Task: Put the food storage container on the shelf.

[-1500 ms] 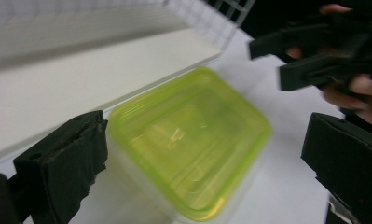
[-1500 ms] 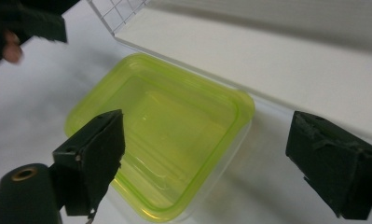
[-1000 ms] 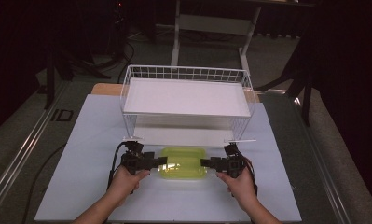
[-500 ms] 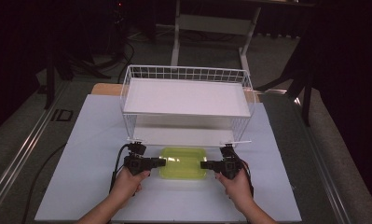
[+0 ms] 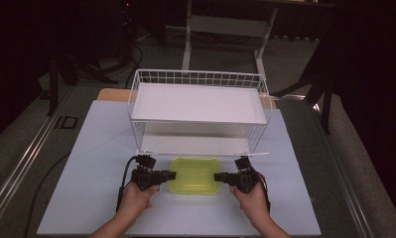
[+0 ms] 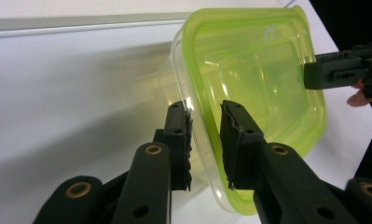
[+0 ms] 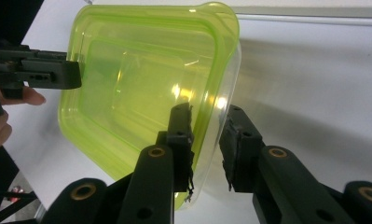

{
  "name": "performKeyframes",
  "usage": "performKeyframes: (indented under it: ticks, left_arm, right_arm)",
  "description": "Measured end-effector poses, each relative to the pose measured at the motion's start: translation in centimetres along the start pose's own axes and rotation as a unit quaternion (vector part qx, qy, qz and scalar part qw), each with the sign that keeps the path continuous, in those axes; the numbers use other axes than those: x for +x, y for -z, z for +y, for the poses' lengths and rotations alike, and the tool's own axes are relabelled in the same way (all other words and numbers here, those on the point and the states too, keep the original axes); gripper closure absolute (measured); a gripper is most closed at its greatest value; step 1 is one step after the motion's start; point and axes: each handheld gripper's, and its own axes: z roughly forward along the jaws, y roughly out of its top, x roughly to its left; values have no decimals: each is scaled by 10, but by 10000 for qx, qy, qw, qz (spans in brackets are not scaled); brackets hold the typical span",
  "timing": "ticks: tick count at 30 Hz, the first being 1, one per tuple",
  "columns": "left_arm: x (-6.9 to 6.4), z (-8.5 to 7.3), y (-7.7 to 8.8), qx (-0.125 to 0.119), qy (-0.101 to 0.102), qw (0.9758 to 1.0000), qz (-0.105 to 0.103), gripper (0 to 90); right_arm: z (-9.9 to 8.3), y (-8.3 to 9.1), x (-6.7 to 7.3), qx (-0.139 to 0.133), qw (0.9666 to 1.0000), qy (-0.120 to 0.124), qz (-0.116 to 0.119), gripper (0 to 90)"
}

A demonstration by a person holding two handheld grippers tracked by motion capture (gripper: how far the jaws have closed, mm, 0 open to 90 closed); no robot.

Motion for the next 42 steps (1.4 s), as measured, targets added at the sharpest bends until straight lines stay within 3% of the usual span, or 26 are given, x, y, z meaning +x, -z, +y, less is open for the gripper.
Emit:
performKeyframes:
  ticks: [9, 11, 13, 17, 21, 29, 35, 39, 42]
  left_arm:
    - [-11, -7, 6, -140, 71, 9998, 101, 803]
    - [-16, -5, 9, -224, 9, 9996, 159, 805]
    - [-18, -2, 11, -320, -3, 9994, 134, 809]
    - [-18, 8, 13, -427, -54, 9990, 75, 811]
    - [-17, 18, 13, -544, -101, 9985, -48, 811]
    - [-11, 39, 10, -787, -214, 9966, -74, 810]
    - [-2, 48, 1, -869, -200, 9959, -123, 810]
    - [4, 53, -4, -952, -124, 9954, -64, 810]
    - [6, 58, -9, -979, -176, 9950, -22, 810]
  right_arm:
    - [-4, 5, 6, -88, 9999, 60, -69, 795]
    - [-4, 7, 6, -169, 9997, 156, -120, 796]
    - [-3, 9, 4, -217, 9998, 44, -23, 796]
    - [2, 15, 6, -382, 9993, 54, -6, 796]
    - [10, 22, 8, -503, 9987, 79, -52, 797]
    - [29, 28, 11, -796, 9966, 129, -155, 799]
    - [42, 22, 6, -879, 9957, 96, -274, 797]
    - [48, 14, 2, -915, 9951, 71, -367, 797]
    - [53, 9, -2, -983, 9943, 61, -412, 797]
